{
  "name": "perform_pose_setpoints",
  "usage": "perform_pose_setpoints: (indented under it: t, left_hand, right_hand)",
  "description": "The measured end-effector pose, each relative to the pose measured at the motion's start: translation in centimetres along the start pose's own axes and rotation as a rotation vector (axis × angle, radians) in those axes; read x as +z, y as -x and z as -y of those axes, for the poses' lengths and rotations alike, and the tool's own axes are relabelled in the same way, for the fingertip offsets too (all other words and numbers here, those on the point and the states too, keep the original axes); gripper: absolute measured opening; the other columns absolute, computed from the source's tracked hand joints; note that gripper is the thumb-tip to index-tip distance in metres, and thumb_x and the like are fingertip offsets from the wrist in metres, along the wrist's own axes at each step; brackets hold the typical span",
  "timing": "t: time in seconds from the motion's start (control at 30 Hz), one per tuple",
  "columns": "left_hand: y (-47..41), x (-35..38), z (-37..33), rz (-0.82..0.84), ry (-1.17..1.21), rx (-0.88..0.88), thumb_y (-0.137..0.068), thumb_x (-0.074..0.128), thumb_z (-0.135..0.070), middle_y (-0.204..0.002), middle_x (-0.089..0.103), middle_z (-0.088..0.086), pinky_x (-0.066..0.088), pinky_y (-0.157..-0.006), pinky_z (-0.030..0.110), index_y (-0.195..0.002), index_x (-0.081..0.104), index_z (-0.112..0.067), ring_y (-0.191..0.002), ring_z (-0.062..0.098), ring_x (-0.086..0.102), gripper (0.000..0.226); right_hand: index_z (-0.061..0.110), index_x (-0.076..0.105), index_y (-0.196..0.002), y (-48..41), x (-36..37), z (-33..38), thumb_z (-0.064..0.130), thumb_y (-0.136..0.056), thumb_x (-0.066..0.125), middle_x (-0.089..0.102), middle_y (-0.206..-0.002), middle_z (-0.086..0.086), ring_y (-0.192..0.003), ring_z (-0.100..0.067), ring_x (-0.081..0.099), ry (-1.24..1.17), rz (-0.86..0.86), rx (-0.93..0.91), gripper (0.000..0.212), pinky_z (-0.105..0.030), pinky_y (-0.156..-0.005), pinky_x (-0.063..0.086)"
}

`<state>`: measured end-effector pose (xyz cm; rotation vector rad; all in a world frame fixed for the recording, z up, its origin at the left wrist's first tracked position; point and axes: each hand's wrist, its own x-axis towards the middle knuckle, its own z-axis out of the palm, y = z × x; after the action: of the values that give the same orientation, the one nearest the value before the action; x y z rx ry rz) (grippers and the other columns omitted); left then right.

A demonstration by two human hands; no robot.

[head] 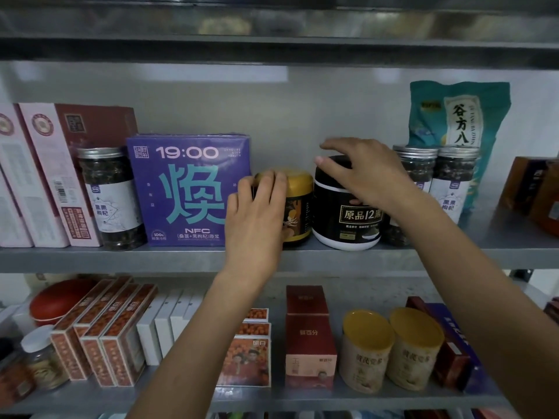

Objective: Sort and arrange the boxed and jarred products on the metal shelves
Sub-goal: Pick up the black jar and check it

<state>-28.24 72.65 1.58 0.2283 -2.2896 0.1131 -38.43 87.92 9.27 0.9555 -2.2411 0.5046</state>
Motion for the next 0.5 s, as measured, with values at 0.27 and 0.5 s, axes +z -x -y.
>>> perform_pose_setpoints:
  t: [0.27,0.5]
  left_hand:
    - [0.0,0.3,0.0,0.0,0.027,0.0,-0.082,0.074,-0.032,-0.151,0.031,0.003,0.032,-0.102,0.037,-0.15,0.023,-0.017,-0.13,0.027,0.031,0.085]
    - [0.1,0.3,-0.1,0.004,0.029,-0.009,-0.085,0.072,-0.031,-0.153,0.028,0.003,0.033,-0.104,0.037,-0.151,0.02,-0.017,-0.131,0.026,0.03,0.085]
  right_hand:
    - [0.028,0.015,-0.151,7.3,2.5,-3.5,0.072,-0.049,0.074,0.005,-0.156,-0.013,-0.145,-0.041,0.007,0.35,-0.086,-0.379,0.126,-0.066,-0.115,0.01]
    - [0.031,0.019,-0.151,7.2,3.0,-4.3,0.054,-0.035,0.093,0.014,-0.152,-0.015,-0.139,-0.048,0.019,0.374,-0.154,-0.37,0.139,-0.069,-0.11,0.022]
